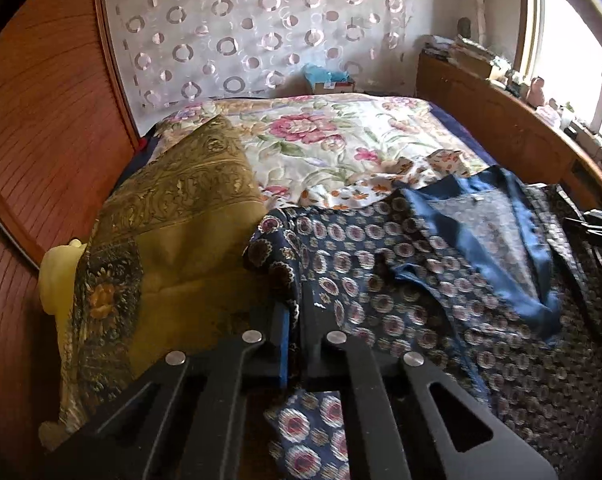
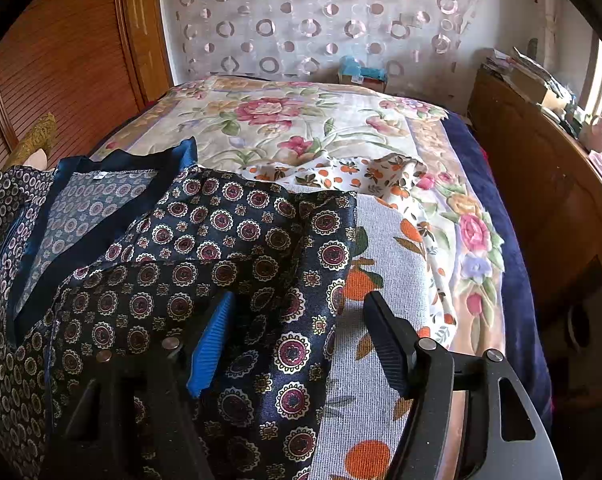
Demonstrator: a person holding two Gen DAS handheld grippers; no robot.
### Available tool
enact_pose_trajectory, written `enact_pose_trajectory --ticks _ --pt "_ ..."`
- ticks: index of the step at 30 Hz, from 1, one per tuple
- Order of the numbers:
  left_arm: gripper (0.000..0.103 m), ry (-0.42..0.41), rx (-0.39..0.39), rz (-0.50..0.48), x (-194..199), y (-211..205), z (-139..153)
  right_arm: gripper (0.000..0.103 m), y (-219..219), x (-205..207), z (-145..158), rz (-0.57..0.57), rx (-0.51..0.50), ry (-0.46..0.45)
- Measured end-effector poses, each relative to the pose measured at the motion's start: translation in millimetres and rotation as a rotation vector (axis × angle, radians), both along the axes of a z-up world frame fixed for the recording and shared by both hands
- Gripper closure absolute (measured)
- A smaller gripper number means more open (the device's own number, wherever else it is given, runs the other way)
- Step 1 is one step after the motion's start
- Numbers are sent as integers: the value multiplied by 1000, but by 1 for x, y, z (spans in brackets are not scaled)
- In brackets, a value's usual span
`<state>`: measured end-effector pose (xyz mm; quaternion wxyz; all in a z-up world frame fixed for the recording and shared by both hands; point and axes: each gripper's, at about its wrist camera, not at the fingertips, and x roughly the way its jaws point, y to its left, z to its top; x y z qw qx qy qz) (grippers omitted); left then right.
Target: Fold small clothes
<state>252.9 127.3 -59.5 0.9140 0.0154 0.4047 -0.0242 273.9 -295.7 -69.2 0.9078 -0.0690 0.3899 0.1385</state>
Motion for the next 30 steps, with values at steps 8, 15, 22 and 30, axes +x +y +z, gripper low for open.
enact_pose_trajectory --ticks 8,15,22,30 --pt "99 -80 18 4 -29 -6 22 100 20 -36 31 61 -69 -121" --pt "99 -127 -27 -32 -48 -8 38 101 16 -62 43 67 -41 -192" --pt "99 -180 -61 -77 -110 -21 44 101 1 -118 44 87 63 -224" --pt "99 -171 -85 -64 -180 -12 25 101 -36 -200 15 67 100 -200"
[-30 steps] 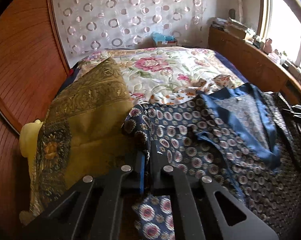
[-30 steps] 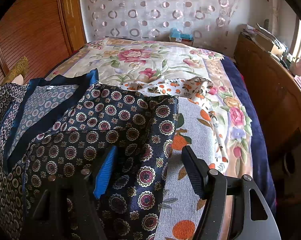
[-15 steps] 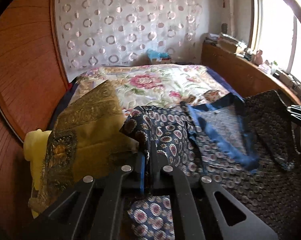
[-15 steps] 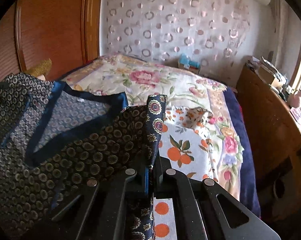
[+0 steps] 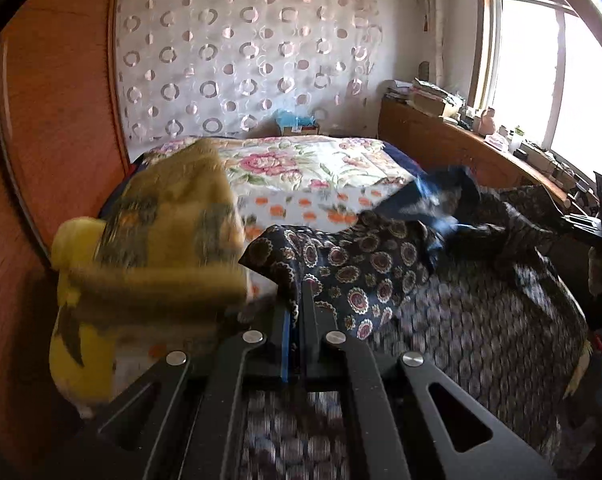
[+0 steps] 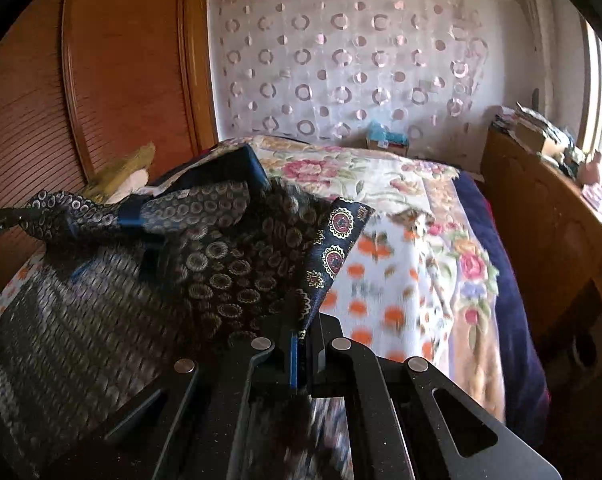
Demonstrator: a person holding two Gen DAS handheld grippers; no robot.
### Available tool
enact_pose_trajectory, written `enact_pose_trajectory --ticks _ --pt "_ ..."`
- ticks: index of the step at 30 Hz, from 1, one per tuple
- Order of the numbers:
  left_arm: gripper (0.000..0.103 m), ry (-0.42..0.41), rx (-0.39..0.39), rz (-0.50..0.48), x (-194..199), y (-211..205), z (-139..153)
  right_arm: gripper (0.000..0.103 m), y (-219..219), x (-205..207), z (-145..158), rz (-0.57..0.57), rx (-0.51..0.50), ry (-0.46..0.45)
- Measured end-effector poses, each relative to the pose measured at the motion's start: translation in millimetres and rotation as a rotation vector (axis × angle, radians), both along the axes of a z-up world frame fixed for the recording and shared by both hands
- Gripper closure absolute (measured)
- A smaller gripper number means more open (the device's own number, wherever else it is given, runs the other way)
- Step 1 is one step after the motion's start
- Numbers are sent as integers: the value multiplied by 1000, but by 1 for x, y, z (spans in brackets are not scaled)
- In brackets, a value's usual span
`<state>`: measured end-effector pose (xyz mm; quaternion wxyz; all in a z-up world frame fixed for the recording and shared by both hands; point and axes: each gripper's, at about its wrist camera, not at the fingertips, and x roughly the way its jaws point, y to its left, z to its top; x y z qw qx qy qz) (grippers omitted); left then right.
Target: Fold small clothes
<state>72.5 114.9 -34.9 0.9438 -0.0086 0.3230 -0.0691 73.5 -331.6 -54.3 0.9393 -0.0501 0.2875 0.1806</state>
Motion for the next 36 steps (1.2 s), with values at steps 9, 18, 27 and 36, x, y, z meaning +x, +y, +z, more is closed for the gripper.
enact_pose_trajectory --ticks 9,18,27,36 --pt "99 41 -42 42 -69 17 -24 101 -42 -84 -34 -64 49 45" --pt "99 78 32 43 -95 12 -27 101 -51 -121 -32 -116 -4 98" --pt "58 77 20 79 -94 27 -27 58 -39 -118 3 -139 -60 8" --pt "39 26 54 115 -61 41 -7 49 -45 -72 18 -205 -45 -39"
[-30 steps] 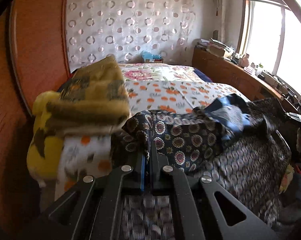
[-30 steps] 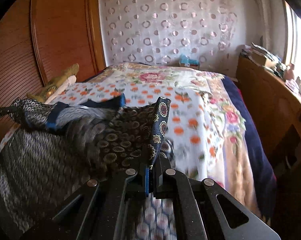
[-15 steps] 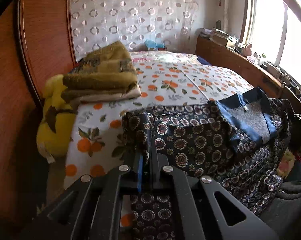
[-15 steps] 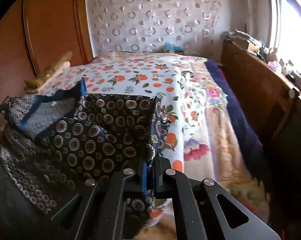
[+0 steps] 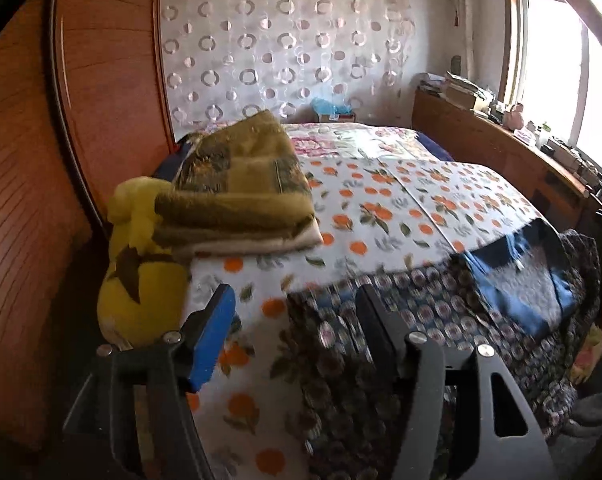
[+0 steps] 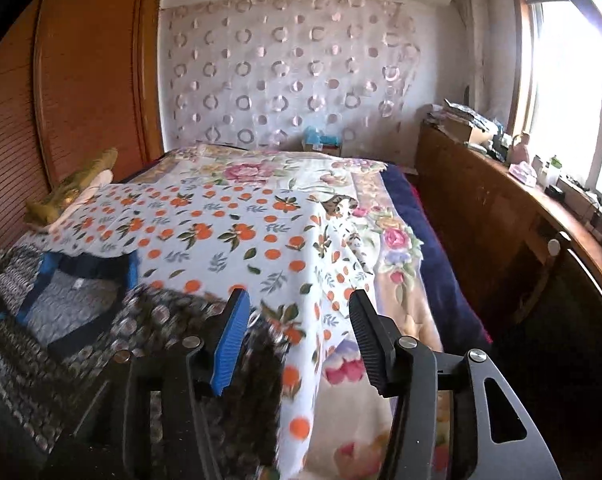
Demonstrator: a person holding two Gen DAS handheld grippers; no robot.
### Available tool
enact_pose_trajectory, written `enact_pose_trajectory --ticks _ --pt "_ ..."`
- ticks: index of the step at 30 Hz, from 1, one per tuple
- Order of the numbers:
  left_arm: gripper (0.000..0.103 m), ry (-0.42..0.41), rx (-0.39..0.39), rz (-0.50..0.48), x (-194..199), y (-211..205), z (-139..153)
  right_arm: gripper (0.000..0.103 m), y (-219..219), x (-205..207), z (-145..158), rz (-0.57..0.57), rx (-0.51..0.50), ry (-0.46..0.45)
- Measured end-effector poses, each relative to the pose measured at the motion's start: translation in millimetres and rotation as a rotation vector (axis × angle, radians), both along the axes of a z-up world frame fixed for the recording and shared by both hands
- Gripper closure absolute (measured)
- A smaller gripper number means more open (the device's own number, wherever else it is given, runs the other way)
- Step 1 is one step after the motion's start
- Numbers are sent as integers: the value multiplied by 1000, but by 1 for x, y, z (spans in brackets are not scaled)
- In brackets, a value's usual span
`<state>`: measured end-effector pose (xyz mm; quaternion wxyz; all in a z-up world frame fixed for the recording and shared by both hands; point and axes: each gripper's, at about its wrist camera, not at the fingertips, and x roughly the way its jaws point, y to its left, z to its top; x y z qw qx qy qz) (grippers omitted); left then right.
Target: Fold small clothes
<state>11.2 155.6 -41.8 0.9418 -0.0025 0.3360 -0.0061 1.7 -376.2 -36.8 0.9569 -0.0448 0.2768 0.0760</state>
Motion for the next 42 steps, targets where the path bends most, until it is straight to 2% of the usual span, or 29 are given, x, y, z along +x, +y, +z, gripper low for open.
enact_pose_trajectory --ticks 3,6,9,17,21,24,31,32,35,37,38,39,42 --pt "39 2 16 -1 20 3 1 49 3 25 -12 -4 7 42" --pt "39 48 55 19 42 6 -9 49 1 38 -21 -21 19 60" --pt "39 98 47 5 57 7 -24 49 6 50 -26 5 42 90" --pt "39 167 21 -40 59 -2 -48 48 13 45 -18 91 69 112" --pt "39 201 24 -56 61 -6 -59 46 20 52 -27 119 32 161" --pt "39 223 31 -62 63 -8 -65 46 19 65 -39 94 -20 217" --pt "40 224 2 -75 64 -5 -66 46 4 80 -41 119 35 294" --pt "41 224 -3 -80 64 -4 -66 46 4 82 -42 125 39 304" --pt "58 224 -31 -111 64 -6 -65 47 3 85 -46 144 35 332" --pt "82 221 -27 -133 64 -11 -64 55 11 87 -44 154 25 329" --pt "87 218 -23 -141 63 -13 -63 64 13 88 -45 163 23 329" --pt "93 213 -23 -149 61 -16 -60 77 15 87 -45 181 19 329" --pt "96 167 -37 -142 55 -19 -47 92 23 80 -44 219 -4 313"
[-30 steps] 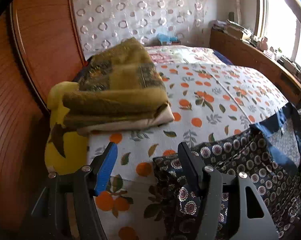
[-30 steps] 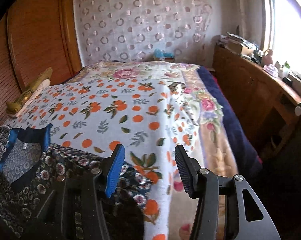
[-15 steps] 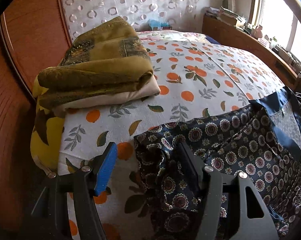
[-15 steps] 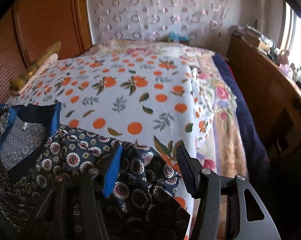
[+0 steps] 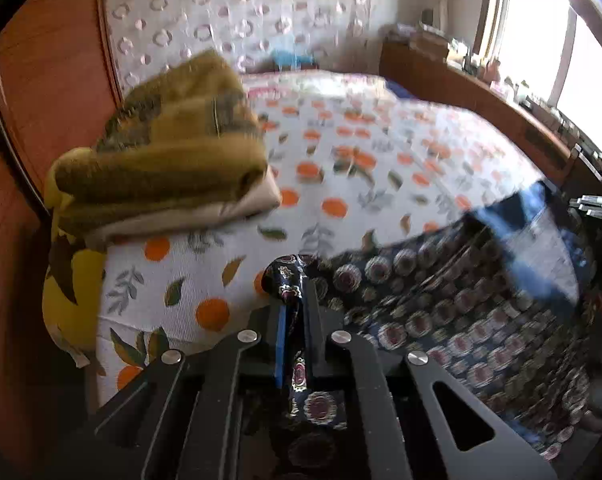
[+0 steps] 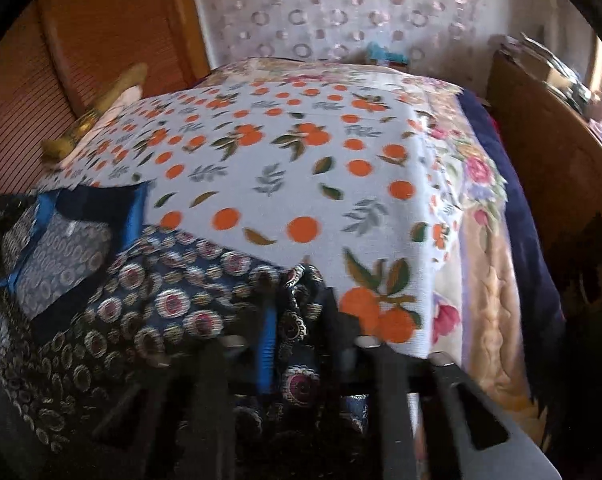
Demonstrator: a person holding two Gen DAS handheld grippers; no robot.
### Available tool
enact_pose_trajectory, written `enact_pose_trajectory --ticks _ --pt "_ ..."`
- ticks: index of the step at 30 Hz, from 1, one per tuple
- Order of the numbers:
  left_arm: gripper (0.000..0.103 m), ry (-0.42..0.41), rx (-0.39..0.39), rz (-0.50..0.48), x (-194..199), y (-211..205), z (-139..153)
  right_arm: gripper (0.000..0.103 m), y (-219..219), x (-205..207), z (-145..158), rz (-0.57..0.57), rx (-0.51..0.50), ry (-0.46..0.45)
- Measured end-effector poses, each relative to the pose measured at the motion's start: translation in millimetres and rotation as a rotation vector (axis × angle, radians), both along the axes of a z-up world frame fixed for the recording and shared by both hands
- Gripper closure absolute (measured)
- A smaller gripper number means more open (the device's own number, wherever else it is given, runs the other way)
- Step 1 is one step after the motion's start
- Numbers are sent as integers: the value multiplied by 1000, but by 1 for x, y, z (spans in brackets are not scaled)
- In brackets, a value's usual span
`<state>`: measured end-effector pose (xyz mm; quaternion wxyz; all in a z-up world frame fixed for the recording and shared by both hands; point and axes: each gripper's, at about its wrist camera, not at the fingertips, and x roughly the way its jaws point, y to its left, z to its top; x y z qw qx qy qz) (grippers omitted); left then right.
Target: Fold small clothes
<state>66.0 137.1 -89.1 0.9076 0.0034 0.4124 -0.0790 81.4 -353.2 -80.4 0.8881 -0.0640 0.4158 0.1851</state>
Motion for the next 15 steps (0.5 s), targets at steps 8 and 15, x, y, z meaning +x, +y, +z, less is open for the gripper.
enact_pose_trajectory --ticks 8,15 --pt "97 -273 -12 12 -24 -4 101 96 -1 -27 86 11 86 -264" --pt "97 -420 -18 81 7 17 171 96 10 2 163 6 58 -421"
